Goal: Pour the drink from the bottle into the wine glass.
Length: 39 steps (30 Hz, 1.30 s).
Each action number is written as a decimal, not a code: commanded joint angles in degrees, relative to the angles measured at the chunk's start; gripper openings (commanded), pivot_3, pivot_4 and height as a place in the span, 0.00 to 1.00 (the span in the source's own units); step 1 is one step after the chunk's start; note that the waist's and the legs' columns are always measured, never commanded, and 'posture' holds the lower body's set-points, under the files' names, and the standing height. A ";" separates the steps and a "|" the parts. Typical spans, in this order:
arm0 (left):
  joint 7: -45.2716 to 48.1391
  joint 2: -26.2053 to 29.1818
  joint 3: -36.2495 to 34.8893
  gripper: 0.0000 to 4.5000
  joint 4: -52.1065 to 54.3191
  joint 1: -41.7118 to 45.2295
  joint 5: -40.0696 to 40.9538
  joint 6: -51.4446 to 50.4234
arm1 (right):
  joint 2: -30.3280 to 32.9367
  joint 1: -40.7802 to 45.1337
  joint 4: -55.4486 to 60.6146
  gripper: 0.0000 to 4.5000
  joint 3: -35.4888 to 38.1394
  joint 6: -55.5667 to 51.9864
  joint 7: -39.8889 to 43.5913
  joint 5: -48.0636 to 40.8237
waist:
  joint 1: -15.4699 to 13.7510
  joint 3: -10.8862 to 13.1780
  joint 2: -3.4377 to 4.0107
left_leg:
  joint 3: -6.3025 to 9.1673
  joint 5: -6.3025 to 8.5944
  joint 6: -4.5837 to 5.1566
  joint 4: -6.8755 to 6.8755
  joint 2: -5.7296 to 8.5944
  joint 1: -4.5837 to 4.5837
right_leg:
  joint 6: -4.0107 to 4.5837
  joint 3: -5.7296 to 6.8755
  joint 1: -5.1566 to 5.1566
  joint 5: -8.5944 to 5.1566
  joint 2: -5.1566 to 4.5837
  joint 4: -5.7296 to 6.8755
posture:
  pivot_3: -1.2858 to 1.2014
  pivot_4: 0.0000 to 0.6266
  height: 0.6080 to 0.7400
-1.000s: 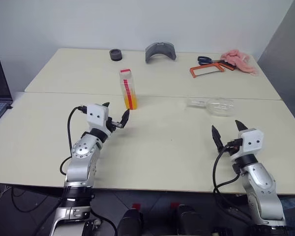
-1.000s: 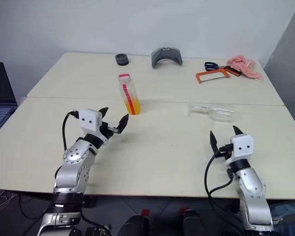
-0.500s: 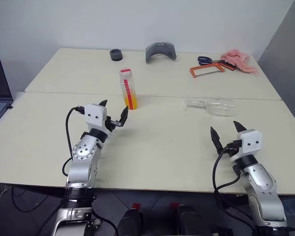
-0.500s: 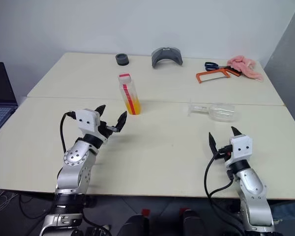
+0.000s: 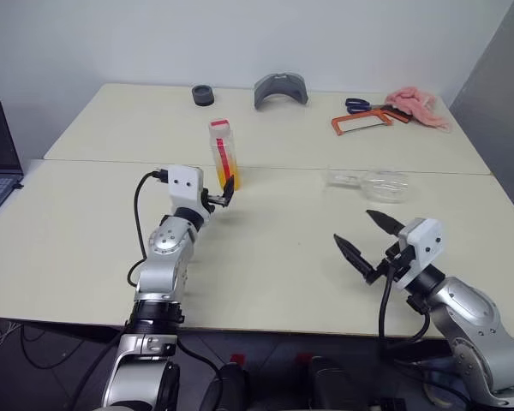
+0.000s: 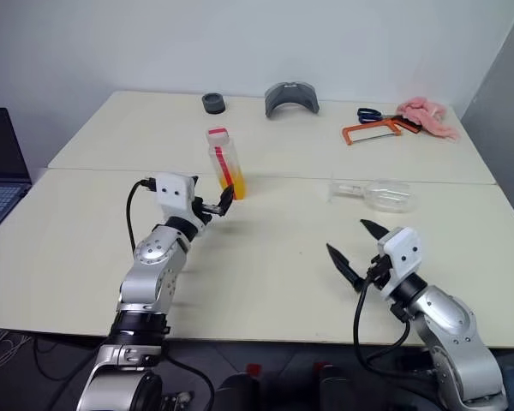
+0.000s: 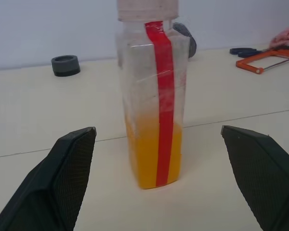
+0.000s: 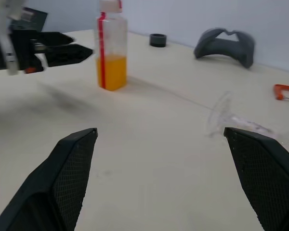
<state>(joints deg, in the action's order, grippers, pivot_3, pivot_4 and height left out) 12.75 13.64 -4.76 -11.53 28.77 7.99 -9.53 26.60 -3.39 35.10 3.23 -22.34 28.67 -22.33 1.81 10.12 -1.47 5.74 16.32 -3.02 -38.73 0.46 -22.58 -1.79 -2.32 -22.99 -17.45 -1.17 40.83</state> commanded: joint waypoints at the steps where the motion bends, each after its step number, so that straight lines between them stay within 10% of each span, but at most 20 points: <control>1: -2.58 -0.35 -0.34 0.99 -1.56 2.80 -1.63 0.70 | 1.03 1.64 3.70 1.00 0.90 -3.11 0.52 -3.54 | 0.00 0.00 0.00 | 0.00 0.00 0.00 0.00 0.00 0.00 | 0.00 0.00 0.00 0.00 0.00 0.00 | 0.52 0.24 1.00; 39: -7.08 -3.17 -1.28 0.99 -33.54 27.59 -3.81 10.66 | 4.64 11.38 5.31 1.00 0.21 -10.76 2.12 -10.44 | -0.05 0.05 -0.09 | 0.01 -0.01 -0.01 -0.03 0.05 -0.13 | -0.02 0.06 -0.06 0.01 -0.01 -0.04 | 0.52 0.24 1.00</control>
<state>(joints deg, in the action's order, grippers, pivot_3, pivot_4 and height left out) 5.70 10.79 -5.97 -45.24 54.18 4.52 -0.74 31.28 7.00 39.35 3.11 -33.46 30.95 -32.12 1.76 10.17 -1.55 5.75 16.32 -3.03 -38.76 0.51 -22.71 -1.81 -2.27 -23.06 -17.44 -1.19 40.78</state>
